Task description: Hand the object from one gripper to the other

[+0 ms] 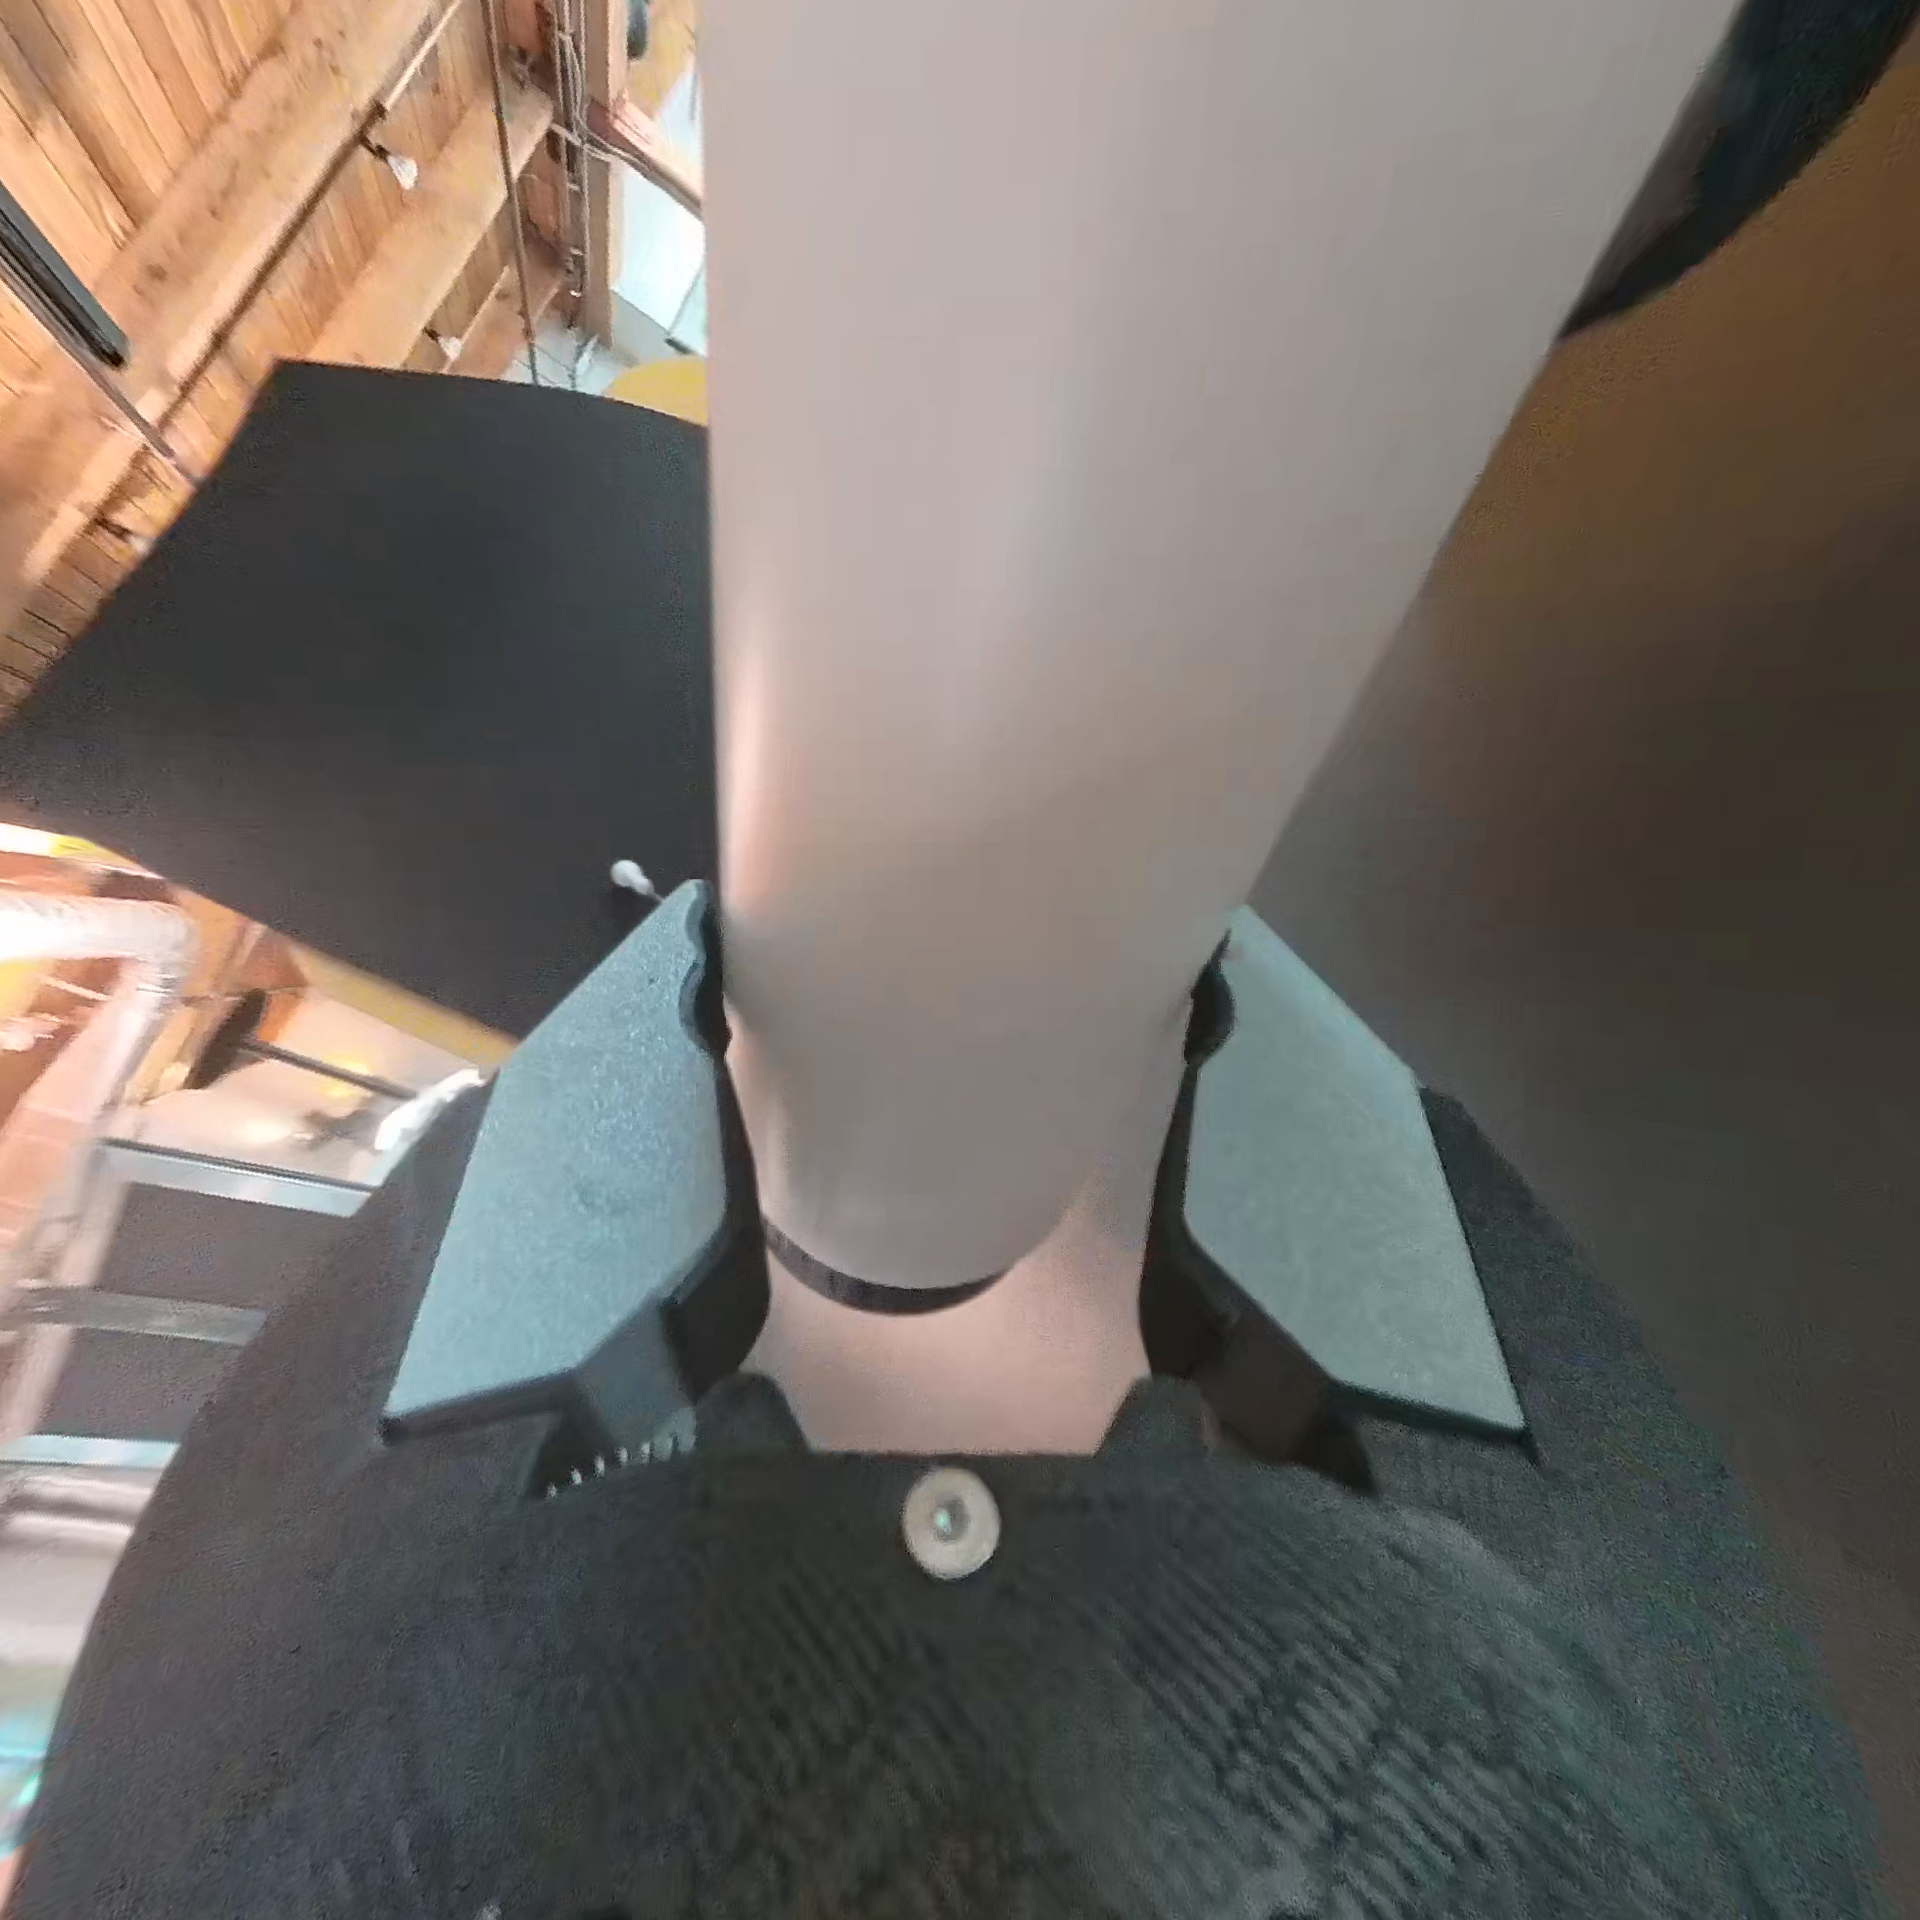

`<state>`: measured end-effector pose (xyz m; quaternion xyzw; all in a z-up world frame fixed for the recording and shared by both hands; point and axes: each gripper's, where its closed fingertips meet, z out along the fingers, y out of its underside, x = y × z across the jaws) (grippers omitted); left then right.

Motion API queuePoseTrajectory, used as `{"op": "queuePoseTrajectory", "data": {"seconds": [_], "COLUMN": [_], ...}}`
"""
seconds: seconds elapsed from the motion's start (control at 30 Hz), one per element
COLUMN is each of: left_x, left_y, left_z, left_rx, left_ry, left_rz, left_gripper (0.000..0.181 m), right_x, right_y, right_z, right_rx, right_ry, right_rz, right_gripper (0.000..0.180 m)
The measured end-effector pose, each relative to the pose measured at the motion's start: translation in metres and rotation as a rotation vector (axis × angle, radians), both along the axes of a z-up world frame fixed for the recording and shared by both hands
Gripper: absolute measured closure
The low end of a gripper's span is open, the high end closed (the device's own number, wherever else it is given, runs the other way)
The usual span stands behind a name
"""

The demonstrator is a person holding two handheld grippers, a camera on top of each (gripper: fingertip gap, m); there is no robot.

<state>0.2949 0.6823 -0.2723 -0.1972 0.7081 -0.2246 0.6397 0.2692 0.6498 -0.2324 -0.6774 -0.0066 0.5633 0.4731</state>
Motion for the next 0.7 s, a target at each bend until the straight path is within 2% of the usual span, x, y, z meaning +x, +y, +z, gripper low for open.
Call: {"op": "queuePoseTrajectory", "data": {"seconds": [0.07, 0.17, 0.23, 0.3, 0.37, 0.47, 0.53, 0.6, 0.7], "left_x": [-0.003, -0.005, -0.006, -0.007, -0.008, -0.009, -0.008, -0.006, -0.007], "left_y": [-0.005, -0.004, -0.007, -0.003, 0.001, 0.001, -0.003, -0.009, -0.027], "left_z": [0.002, 0.009, 0.011, 0.016, 0.021, 0.016, 0.008, -0.004, -0.016], "left_rx": [-0.069, -0.106, -0.222, -0.360, -0.496, -0.683, -0.749, -0.786, -0.828], "left_ry": [0.009, -0.008, 0.016, 0.038, 0.058, 0.162, 0.237, 0.317, 0.425], "left_rz": [-0.028, -0.038, -0.075, -0.097, -0.125, -0.166, -0.174, -0.168, -0.196], "left_gripper": [0.092, 0.092, 0.093, 0.093, 0.093, 0.093, 0.093, 0.093, 0.093], "right_x": [0.005, 0.002, 0.004, 0.016, 0.020, 0.007, -0.003, -0.005, -0.020], "right_y": [-0.002, -0.003, -0.008, -0.012, -0.014, -0.007, 0.000, 0.012, 0.024], "right_z": [0.015, 0.026, 0.034, 0.046, 0.047, 0.039, 0.038, 0.030, 0.018], "right_rx": [0.091, 0.144, 0.186, 0.275, 0.316, 0.369, 0.420, 0.408, 0.430], "right_ry": [0.030, 0.064, 0.059, 0.033, -0.084, -0.357, -0.495, -0.635, -0.816], "right_rz": [-0.025, -0.025, -0.018, -0.096, -0.160, -0.232, -0.292, -0.377, -0.416], "right_gripper": [0.080, 0.078, 0.081, 0.082, 0.082, 0.075, 0.070, 0.050, 0.051]}}
